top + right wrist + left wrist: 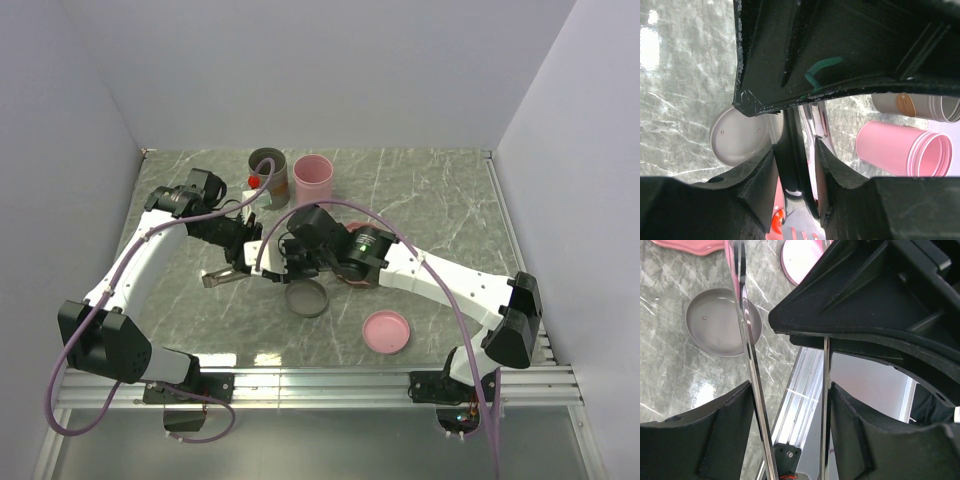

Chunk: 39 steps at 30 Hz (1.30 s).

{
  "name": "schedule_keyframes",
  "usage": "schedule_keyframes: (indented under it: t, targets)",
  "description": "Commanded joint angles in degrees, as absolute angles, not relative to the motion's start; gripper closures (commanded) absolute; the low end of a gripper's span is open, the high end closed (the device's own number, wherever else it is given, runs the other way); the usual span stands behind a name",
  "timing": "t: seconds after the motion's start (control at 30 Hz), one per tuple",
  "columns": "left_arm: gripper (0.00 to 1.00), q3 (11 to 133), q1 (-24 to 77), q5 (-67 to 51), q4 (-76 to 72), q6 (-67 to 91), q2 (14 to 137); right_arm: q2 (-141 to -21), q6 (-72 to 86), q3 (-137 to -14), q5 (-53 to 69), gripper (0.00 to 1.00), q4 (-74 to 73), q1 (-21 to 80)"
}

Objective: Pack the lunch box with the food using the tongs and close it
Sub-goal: Pass the clamp from the right arm to the left

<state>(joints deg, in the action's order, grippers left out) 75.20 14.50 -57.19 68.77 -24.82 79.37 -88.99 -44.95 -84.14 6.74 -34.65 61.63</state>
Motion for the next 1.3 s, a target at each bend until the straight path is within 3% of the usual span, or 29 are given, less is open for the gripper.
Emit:
schedule_keyframes:
  t: [0.0, 0.17, 0.33, 0.37, 0.5, 0.53, 0.67, 0.87, 1.0, 1.27]
  targets:
    - [0.36, 75.1, 15.1, -59.1, 69.7, -26.6, 78.4, -89.6, -44.0, -87.4, 6.9, 0.6, -33.7, 61.6]
    - [0.37, 75.1, 15.2, -59.5, 70.0, -26.8, 78.6, -89.6, -44.4, -87.5, 6.6, 0.6, -33.7, 61.2]
    - [0.46, 75.3, 15.2, -59.7, 70.2, -27.2, 78.7, -89.3, -44.8, -87.3, 5.7, 0.59, -33.7, 61.3]
    - [0.49, 75.4, 15.2, -59.8, 70.3, -27.2, 78.6, -89.1, -44.7, -87.1, 5.4, 0.57, -33.5, 61.3]
    - [0.53, 75.1, 15.2, -58.6, 68.2, -25.1, 78.0, -88.5, -42.6, -87.9, 3.4, 0.29, -33.7, 61.4]
    - [0.53, 74.9, 15.2, -57.7, 67.4, -24.4, 77.5, -88.2, -42.4, -87.8, 3.0, 0.27, -33.8, 61.3]
    - [0.54, 74.2, 15.2, -55.1, 63.1, -19.9, 76.5, -83.6, -40.6, -86.0, 1.6, 0.18, -32.6, 61.4]
    - [0.5, 75.3, 15.3, -50.3, 58.9, -16.0, 76.1, -76.0, -36.6, -83.4, 2.3, 0.15, -33.1, 61.1]
    - [0.47, 77.3, 15.5, -46.9, 58.6, -15.6, 76.8, -70.7, -32.3, -82.1, 6.4, 0.14, -33.4, 55.7]
    - [0.43, 76.8, 18.1, -39.9, 55.6, -16.3, 75.3, -57.2, -21.6, -75.3, 20.4, 0.1, -33.1, 33.5]
